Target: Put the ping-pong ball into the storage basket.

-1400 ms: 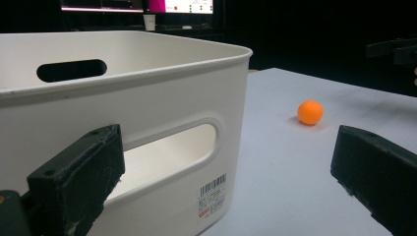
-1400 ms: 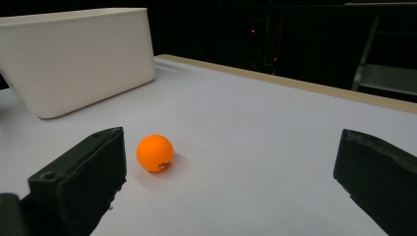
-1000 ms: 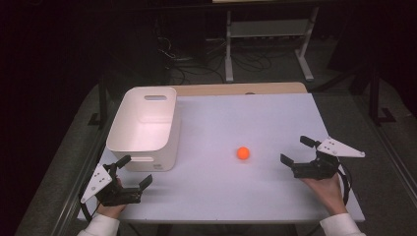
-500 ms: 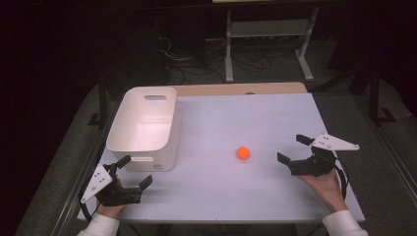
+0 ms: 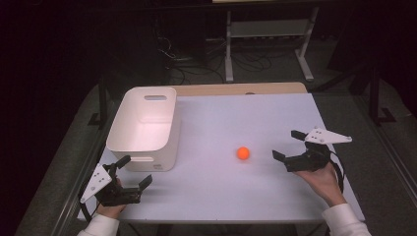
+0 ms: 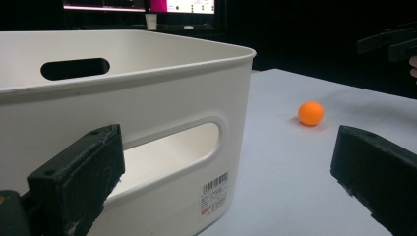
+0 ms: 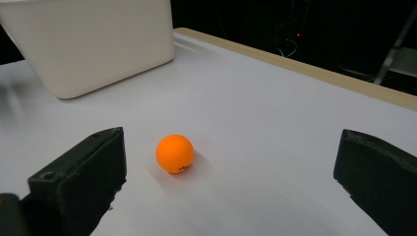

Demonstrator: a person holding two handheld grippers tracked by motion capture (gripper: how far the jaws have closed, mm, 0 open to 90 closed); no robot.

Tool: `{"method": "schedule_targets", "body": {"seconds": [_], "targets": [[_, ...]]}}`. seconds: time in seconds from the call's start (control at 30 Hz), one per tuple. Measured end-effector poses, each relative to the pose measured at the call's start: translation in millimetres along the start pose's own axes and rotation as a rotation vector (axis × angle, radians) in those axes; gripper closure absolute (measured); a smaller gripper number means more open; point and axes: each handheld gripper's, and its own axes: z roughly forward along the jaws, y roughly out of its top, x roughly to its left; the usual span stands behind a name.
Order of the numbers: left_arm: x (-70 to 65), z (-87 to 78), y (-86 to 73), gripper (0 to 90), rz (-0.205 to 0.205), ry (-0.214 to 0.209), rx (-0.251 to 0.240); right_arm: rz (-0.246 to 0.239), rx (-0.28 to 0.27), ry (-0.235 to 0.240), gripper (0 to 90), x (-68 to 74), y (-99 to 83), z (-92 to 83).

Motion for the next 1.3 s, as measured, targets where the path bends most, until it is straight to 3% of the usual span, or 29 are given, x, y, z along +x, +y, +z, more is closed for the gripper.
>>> {"method": "schedule_targets", "body": {"seconds": [0.7, 0.93, 1.3], "targets": [[-0.9, 1.4, -0.7, 0.0, -0.013, -0.002, -0.001, -0.046, 0.047, 0.059, 0.0, 5.3, 14.9, 18.5], [-1.6, 1.7, -0.6, 0.0, -0.003, -0.011, 0.008, -0.04, 0.076, 0.081, 0.0, 7.9, 18.9, 25.5], [-1.3, 1.2, -0.3, 0.0, -0.004, -0.011, 0.007, -0.061, 0.107, 0.092, 0.0, 8.9, 23.8, 35.6]]}}
